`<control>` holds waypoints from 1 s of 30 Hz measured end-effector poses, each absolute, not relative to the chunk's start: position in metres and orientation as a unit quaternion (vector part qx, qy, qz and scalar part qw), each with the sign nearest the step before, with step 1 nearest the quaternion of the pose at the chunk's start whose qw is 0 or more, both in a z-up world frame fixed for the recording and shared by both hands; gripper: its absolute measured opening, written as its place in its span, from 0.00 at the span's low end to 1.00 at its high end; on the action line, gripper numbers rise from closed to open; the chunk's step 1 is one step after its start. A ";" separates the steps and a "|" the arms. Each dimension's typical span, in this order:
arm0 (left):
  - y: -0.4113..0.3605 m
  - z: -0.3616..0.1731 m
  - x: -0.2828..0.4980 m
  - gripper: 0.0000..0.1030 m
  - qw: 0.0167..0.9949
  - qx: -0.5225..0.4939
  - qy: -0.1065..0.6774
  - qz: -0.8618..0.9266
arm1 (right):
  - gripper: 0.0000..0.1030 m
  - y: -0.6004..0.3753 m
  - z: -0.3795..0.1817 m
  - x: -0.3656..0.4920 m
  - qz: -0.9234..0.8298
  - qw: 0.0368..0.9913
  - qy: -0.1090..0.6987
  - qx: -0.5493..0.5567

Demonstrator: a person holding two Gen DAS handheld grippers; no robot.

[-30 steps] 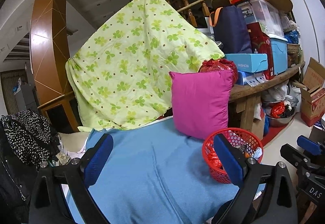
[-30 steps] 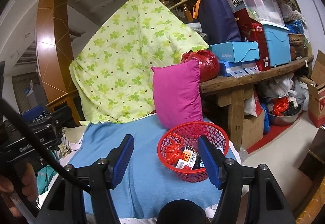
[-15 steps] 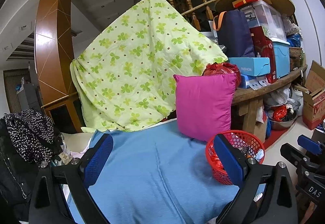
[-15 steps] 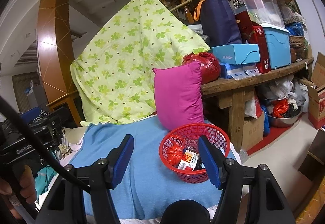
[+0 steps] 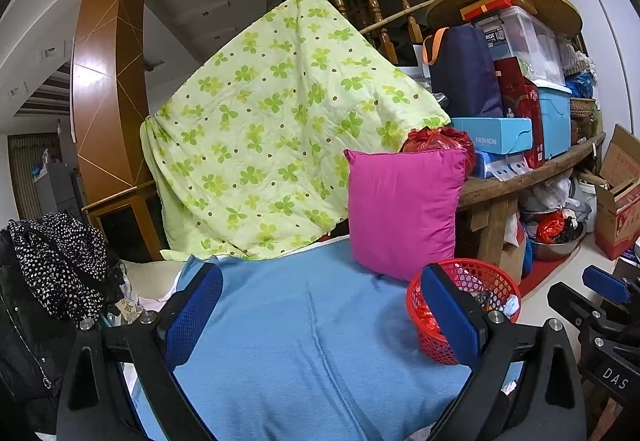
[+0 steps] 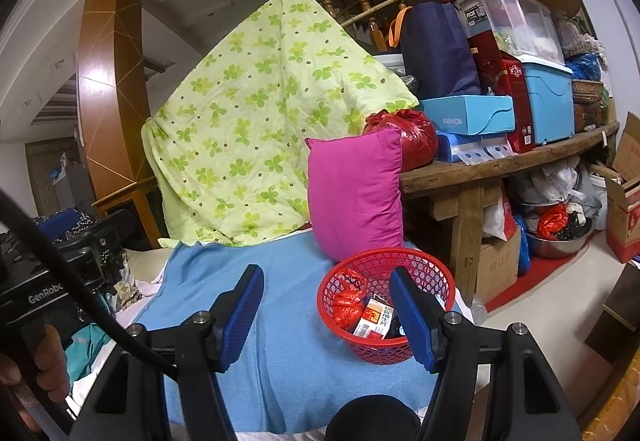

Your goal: Collect trash

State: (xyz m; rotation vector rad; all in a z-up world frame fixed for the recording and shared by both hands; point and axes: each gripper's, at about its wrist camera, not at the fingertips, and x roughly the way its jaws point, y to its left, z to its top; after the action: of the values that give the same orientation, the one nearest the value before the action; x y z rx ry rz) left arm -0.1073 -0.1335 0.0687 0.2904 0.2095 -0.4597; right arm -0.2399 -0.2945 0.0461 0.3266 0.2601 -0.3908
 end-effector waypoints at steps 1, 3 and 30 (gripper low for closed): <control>-0.133 0.069 -0.108 0.96 0.958 0.143 0.104 -0.227 | 0.67 -0.294 0.046 -0.240 -0.193 0.959 0.128 0.161; -0.132 0.071 -0.109 0.96 0.957 0.144 0.105 -0.227 | 0.67 -0.294 0.048 -0.239 -0.193 0.960 0.127 0.161; -0.150 0.054 -0.104 0.96 0.950 0.163 0.127 -0.234 | 0.67 -0.300 0.037 -0.237 -0.199 0.956 0.135 0.165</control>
State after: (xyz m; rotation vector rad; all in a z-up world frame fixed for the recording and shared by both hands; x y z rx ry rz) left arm -0.1043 -0.1495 0.0543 0.3308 0.2581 -0.4765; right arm -0.2372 -0.3003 0.0365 0.3351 0.2732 -0.4047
